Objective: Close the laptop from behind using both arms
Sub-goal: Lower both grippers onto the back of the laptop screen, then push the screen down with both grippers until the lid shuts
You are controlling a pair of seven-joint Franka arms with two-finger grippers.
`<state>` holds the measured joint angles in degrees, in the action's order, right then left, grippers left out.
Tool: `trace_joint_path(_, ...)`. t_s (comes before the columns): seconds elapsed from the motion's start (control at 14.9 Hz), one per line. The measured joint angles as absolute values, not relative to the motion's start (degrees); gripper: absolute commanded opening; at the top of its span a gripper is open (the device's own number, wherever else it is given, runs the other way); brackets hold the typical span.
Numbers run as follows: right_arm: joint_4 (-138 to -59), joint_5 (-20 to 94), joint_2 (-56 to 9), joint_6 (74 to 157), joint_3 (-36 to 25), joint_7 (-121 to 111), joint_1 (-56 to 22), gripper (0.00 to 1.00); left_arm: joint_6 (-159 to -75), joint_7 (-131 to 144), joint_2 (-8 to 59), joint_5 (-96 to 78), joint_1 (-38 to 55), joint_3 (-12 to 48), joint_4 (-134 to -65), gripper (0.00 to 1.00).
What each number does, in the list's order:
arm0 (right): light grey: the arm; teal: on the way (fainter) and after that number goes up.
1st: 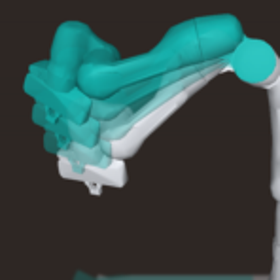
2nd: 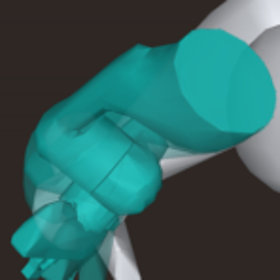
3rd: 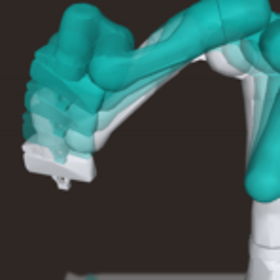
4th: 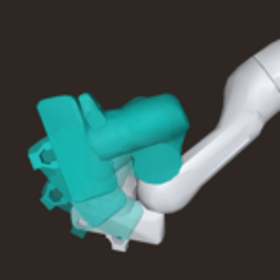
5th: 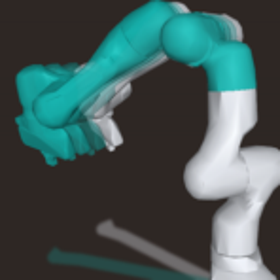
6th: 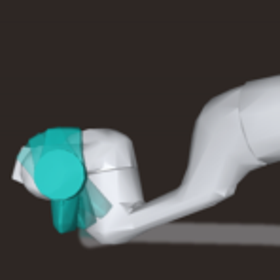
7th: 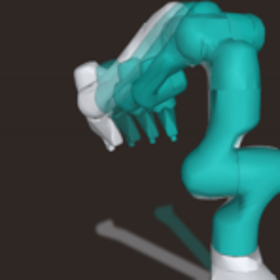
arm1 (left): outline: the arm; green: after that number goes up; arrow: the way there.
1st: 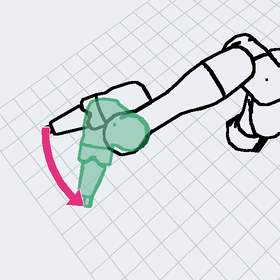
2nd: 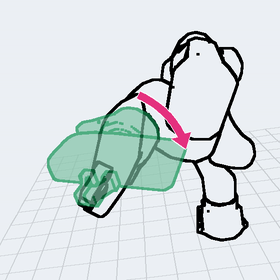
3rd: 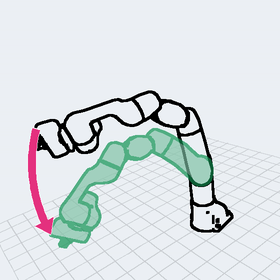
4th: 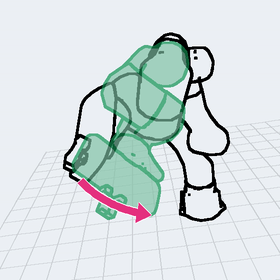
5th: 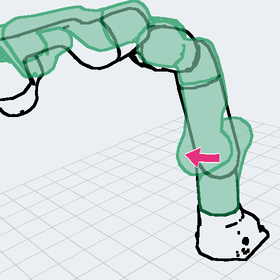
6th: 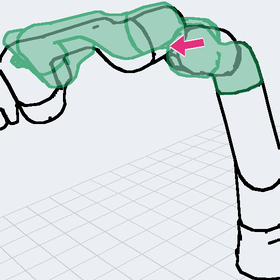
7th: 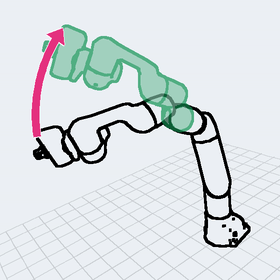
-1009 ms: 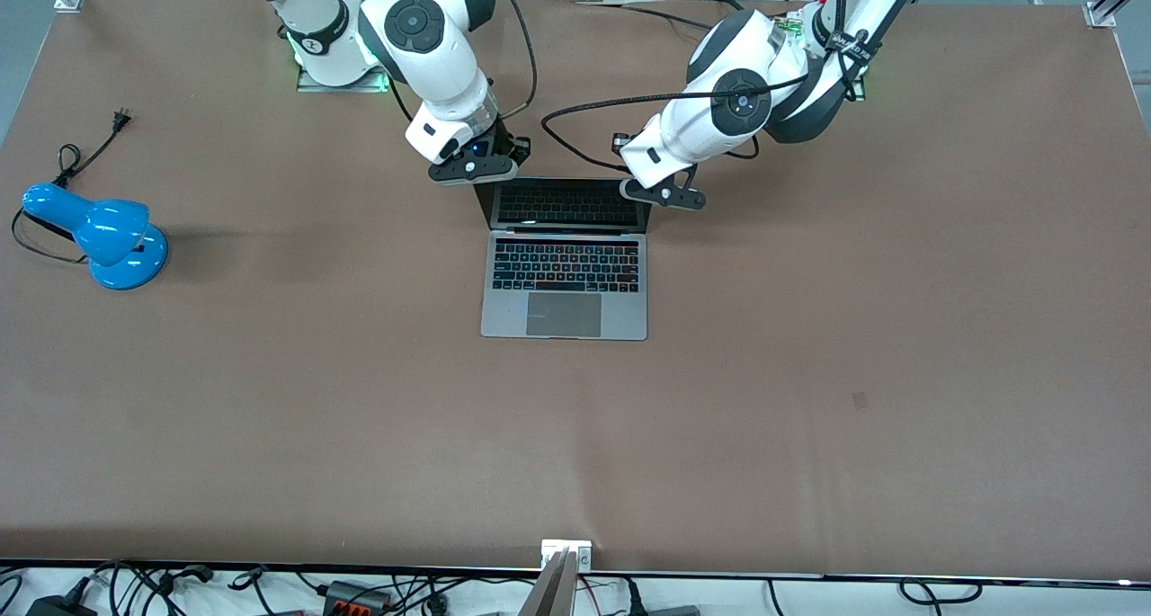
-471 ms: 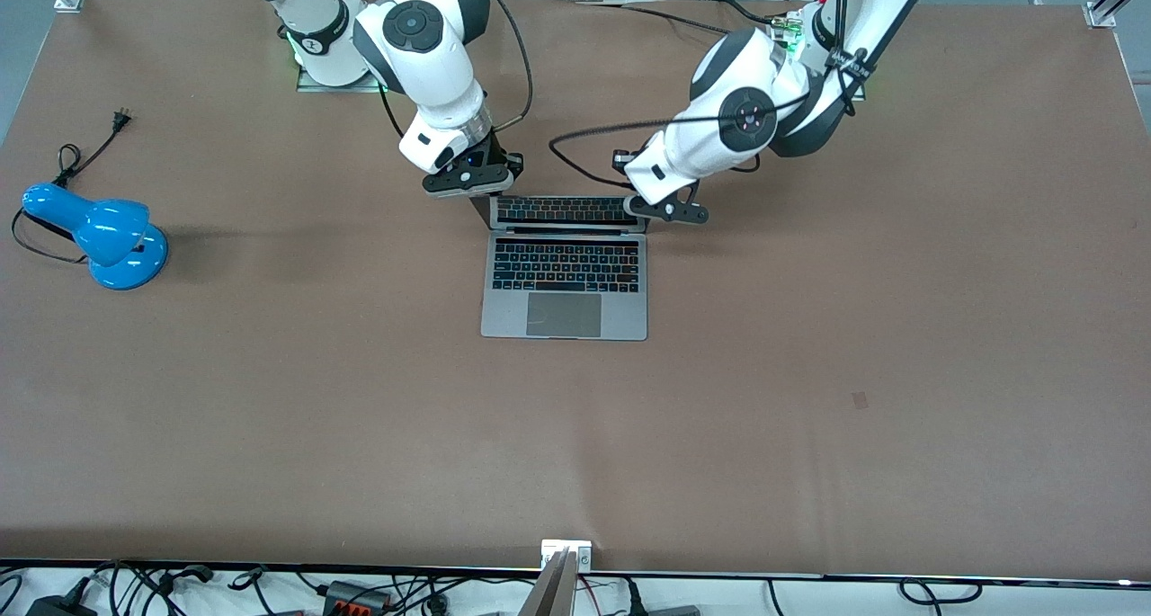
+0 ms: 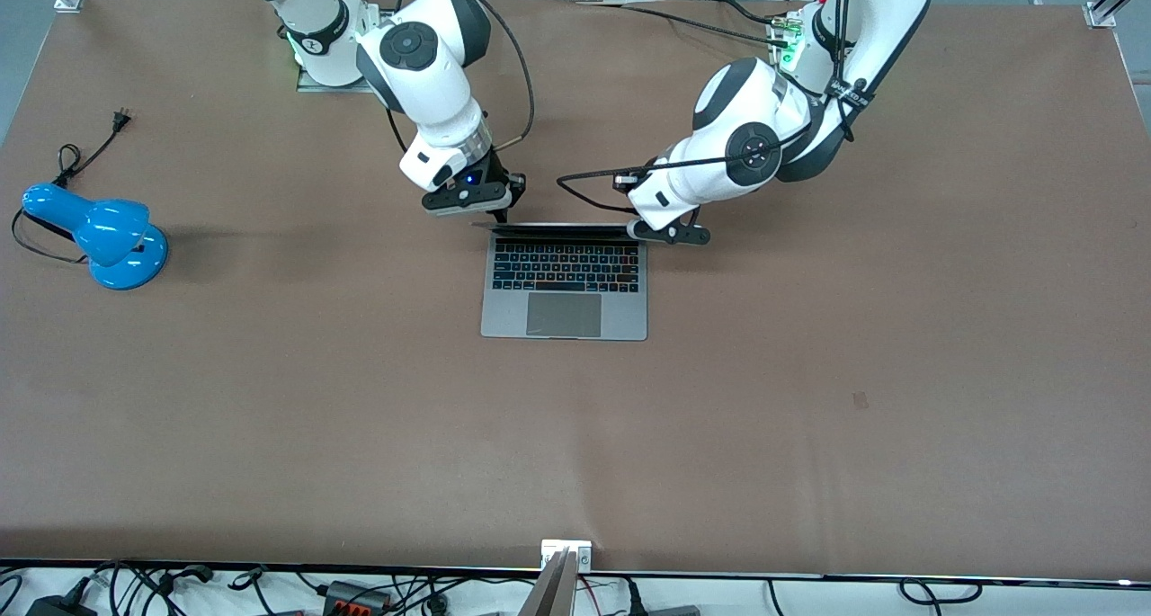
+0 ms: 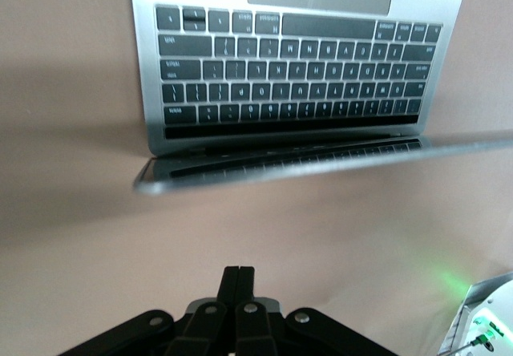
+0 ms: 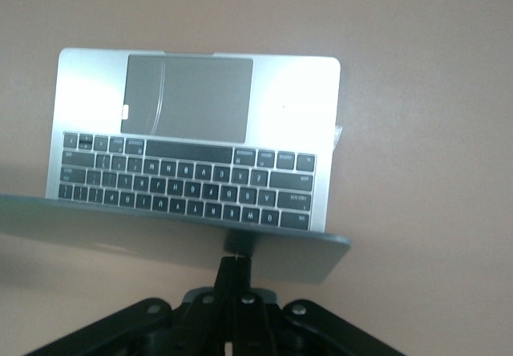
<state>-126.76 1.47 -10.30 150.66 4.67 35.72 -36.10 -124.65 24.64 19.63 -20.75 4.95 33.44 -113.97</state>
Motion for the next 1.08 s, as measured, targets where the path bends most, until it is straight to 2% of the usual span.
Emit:
trace_joint_path(0.27, -123.5, 1.0, -13.3, 150.7, 4.3, 35.7, -35.4, 0.00, -124.7, 26.4, 22.9, -17.1, 4.9, 32.9, -111.3, 0.00)
trace_joint_path(0.74, -118.3, -1.2, -17.7, 150.9, 2.6, 35.7, -35.1, 0.00, -121.3, 28.1, 33.3, -15.8, 5.0, 31.4, -101.9, 0.00)
trace_joint_path(1.08, -114.6, -1.7, -21.6, 151.3, 1.8, 35.7, -35.0, 0.00, -121.2, 29.7, 36.6, -11.9, 5.8, 31.0, -98.8, 0.00)
